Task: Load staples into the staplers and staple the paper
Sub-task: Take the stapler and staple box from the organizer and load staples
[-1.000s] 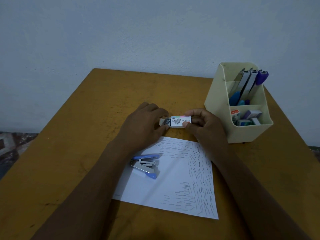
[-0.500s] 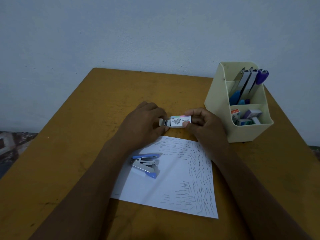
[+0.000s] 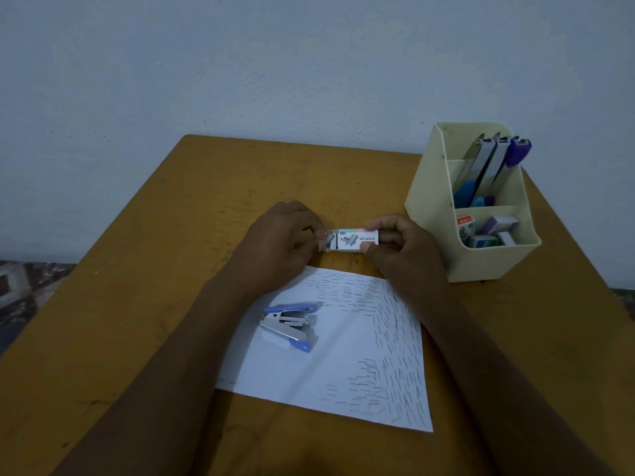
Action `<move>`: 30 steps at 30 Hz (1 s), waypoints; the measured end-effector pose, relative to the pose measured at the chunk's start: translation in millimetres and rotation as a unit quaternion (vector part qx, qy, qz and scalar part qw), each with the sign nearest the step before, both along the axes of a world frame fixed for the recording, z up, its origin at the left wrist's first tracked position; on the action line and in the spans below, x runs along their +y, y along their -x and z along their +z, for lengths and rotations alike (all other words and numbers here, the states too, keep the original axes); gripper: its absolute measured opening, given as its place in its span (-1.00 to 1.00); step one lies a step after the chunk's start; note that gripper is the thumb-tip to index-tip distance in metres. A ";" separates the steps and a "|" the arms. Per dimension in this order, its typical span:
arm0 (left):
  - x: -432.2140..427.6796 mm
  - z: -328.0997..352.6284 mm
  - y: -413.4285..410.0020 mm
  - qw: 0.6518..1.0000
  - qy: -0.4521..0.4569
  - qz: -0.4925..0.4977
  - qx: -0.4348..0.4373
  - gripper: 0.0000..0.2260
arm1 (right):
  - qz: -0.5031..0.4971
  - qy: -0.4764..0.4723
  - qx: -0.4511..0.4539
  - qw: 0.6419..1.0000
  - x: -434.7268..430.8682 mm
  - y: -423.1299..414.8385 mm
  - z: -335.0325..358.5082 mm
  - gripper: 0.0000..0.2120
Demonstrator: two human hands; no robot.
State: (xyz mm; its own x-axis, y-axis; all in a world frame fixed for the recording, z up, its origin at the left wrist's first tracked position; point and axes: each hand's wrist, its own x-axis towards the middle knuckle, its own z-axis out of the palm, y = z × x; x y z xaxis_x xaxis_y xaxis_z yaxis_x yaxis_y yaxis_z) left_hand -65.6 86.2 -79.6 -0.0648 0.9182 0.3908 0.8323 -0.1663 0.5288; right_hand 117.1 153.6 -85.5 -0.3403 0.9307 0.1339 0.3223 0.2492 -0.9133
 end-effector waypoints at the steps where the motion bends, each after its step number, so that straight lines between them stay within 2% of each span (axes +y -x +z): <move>1: -0.7 0.9 -0.8 1.000 -0.003 0.003 -0.019 -0.93 | -0.002 -0.006 -0.002 1.000 0.1 0.0 -0.3 -0.80; 3: -2.6 2.8 -2.5 0.998 -0.006 0.021 -0.064 -0.93 | -0.006 -0.037 -0.020 0.999 -0.6 0.5 -0.8 -0.81; 7: -4.2 5.7 -4.7 0.986 0.005 0.049 -0.157 -0.95 | -0.023 -0.181 -0.137 0.974 -2.6 2.5 -1.9 -0.84; 12: -4.7 9.8 -7.5 0.966 0.007 0.033 -0.258 -0.88 | -0.018 -0.239 -0.205 0.949 -3.1 2.6 -1.4 -0.80; 16: -5.0 12.4 -13.2 0.944 0.021 0.009 -0.330 -0.91 | 0.015 -0.309 -0.199 0.930 -3.0 4.1 -2.2 -0.77; 21: -6.6 15.7 -17.0 0.921 0.035 -0.007 -0.388 -0.91 | 0.049 -0.312 -0.156 0.936 -6.9 6.4 -4.8 -0.75; 30: -6.7 16.4 -21.2 0.911 0.046 -0.008 -0.410 -0.89 | 0.050 -0.330 -0.121 0.935 -12.5 6.7 -1.3 -0.82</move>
State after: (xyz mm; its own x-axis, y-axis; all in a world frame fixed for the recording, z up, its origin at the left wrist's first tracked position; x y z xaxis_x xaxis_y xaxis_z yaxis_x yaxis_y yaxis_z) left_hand -44.4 79.5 -63.1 -0.2868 0.9478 0.1393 0.1502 -0.0991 0.9837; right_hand 110.5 141.1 -86.9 -0.5162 0.6346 0.5752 0.4444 0.7725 -0.4536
